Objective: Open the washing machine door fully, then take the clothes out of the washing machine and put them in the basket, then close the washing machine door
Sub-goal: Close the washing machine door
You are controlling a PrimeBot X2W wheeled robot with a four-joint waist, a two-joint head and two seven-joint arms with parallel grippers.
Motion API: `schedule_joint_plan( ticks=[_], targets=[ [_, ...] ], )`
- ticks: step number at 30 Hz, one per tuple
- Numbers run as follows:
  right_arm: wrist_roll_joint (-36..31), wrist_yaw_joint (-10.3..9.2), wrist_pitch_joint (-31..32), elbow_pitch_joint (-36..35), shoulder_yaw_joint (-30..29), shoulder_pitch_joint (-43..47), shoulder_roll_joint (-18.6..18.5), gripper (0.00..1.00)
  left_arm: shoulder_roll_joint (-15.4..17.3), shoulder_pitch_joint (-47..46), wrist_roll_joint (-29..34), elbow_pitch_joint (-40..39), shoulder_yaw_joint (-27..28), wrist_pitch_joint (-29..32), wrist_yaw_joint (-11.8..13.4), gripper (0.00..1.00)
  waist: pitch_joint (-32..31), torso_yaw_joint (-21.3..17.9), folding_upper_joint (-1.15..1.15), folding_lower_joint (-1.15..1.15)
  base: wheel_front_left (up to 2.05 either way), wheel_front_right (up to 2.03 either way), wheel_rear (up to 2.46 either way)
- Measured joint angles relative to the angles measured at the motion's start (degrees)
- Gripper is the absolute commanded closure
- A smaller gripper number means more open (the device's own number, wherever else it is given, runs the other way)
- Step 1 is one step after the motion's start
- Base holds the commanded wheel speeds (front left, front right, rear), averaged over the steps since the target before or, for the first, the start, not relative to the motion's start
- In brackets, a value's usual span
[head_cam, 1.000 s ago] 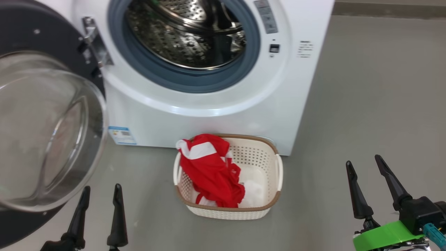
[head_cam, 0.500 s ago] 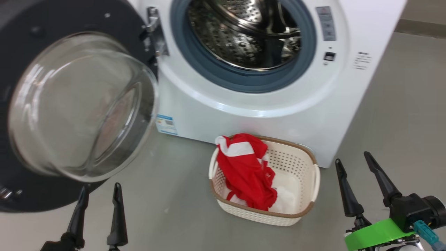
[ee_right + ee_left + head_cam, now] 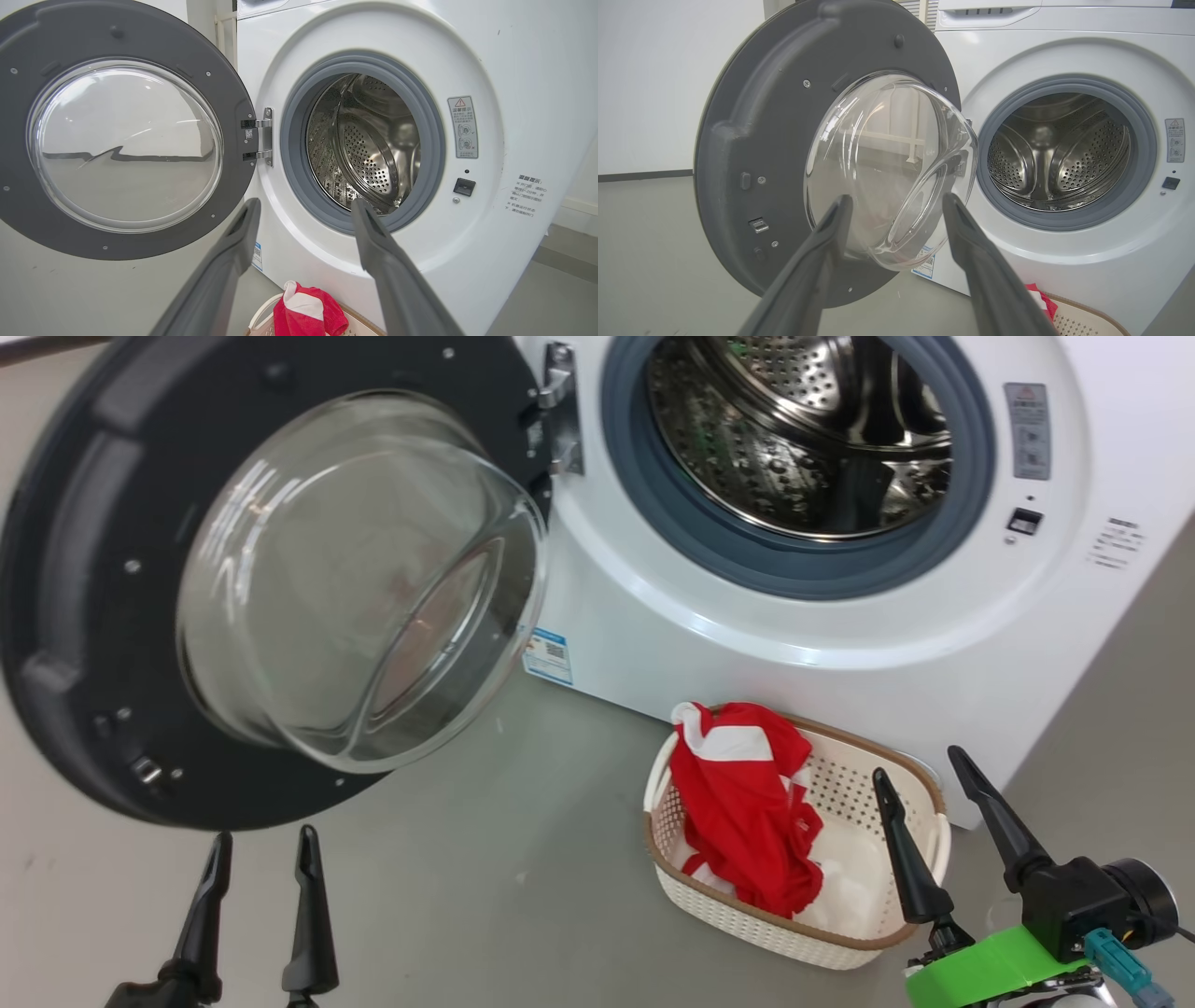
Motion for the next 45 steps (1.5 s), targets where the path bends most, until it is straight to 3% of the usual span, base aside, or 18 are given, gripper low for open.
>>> schedule_joint_plan(
  ticks=[12, 13, 14, 15, 16, 17, 25, 32, 39, 45],
  targets=[
    [-0.2, 0.00, 0.0, 0.3, 1.0, 0.0, 0.0, 0.00, 0.0, 0.5, -0.2, -0.9, 0.2, 0.0, 1.0, 0.00, 0.0, 3.0, 0.00, 0.00, 0.00, 0.00, 0.00],
    [-0.2, 0.00, 0.0, 0.3, 1.0, 0.0, 0.0, 0.00, 0.0, 0.6, -0.2, -1.0, 0.2, 0.0, 1.0, 0.16, 0.1, 3.0, 0.00, 0.00, 0.00, 0.00, 0.00],
    [-0.2, 0.00, 0.0, 0.4, 1.0, 0.0, 0.0, 0.00, 0.0, 0.6, -0.2, -1.0, 0.2, 0.0, 1.0, 0.40, 0.1, 3.0, 0.00, 0.00, 0.00, 0.00, 0.00],
    [-0.2, 0.00, 0.0, 0.4, 1.0, 0.0, 0.0, 0.00, 0.0, 0.6, -0.1, -1.0, 0.2, 0.0, 1.0, 0.58, 0.1, 3.0, 0.00, 0.00, 0.00, 0.00, 0.00],
    [-0.2, 0.00, 0.0, 0.5, 1.0, 0.0, 0.0, 0.00, 0.0, 0.6, 0.0, -1.1, 0.2, 0.0, 1.0, 0.94, 0.1, 2.9, 0.00, 0.00, 0.00, 0.00, 0.00],
    [-0.2, 0.00, 0.0, 0.5, 1.0, 0.0, 0.0, 0.00, 0.0, 0.6, 0.3, -1.3, 0.2, 0.0, 1.2, 1.00, 0.1, 2.9, 0.00, 0.00, 0.00, 0.00, 0.00],
    [-0.2, 0.00, 0.0, 0.7, 0.6, 0.0, 0.0, 0.00, 0.0, -0.7, 2.5, -7.6, 2.2, 0.0, 2.7, 1.00, 0.3, 2.5, 0.00, 0.00, 0.00, 0.00, 0.00],
    [-0.7, 0.00, 0.0, 0.7, 0.4, 0.0, 0.0, 0.00, 0.0, -7.6, 1.2, -10.5, 7.6, -0.4, 2.9, 1.00, 0.7, 2.0, 0.00, 0.00, 0.00, 0.00, 0.00],
    [-2.2, 0.00, 0.0, 0.7, 0.2, -0.7, -0.1, 0.00, 0.5, -18.6, -6.6, -6.9, 16.1, -0.5, 0.0, 1.00, 1.4, 1.2, 0.00, 0.00, 0.00, 0.00, 0.00],
    [-2.6, 0.00, 0.0, 0.8, 0.1, -0.7, -0.1, 0.00, 2.2, -28.3, -12.9, 2.5, 22.2, -0.5, -3.0, 1.00, 1.7, 0.3, 0.00, 0.00, 0.00, 0.00, 0.00]
  ],
)
